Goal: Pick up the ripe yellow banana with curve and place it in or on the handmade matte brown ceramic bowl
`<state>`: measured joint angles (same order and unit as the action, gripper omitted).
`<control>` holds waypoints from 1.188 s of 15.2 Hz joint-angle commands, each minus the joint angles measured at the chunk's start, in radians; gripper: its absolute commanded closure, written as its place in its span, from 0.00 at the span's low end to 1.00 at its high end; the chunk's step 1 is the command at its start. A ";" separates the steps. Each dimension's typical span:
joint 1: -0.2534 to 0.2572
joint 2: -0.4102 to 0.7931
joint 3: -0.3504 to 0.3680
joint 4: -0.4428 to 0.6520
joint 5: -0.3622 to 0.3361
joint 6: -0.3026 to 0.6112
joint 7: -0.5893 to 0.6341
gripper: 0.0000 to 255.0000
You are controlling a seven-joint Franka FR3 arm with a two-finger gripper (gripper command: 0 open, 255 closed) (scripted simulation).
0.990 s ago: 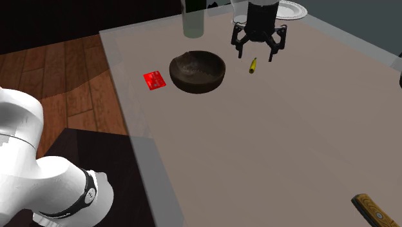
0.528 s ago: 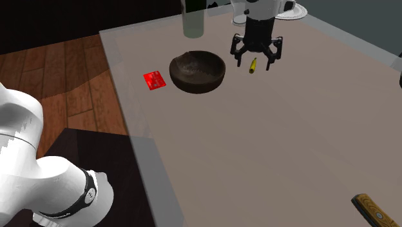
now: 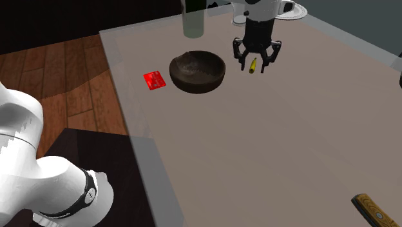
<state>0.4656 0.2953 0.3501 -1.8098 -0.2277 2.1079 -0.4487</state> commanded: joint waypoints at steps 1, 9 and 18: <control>0.000 0.000 0.000 0.000 0.000 0.000 0.000 1.00; 0.000 0.000 0.000 0.000 0.000 0.000 0.000 1.00; -0.003 -0.040 0.008 0.070 0.025 -0.105 -0.023 1.00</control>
<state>0.4626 0.2593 0.3572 -1.7468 -0.2053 2.0131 -0.4703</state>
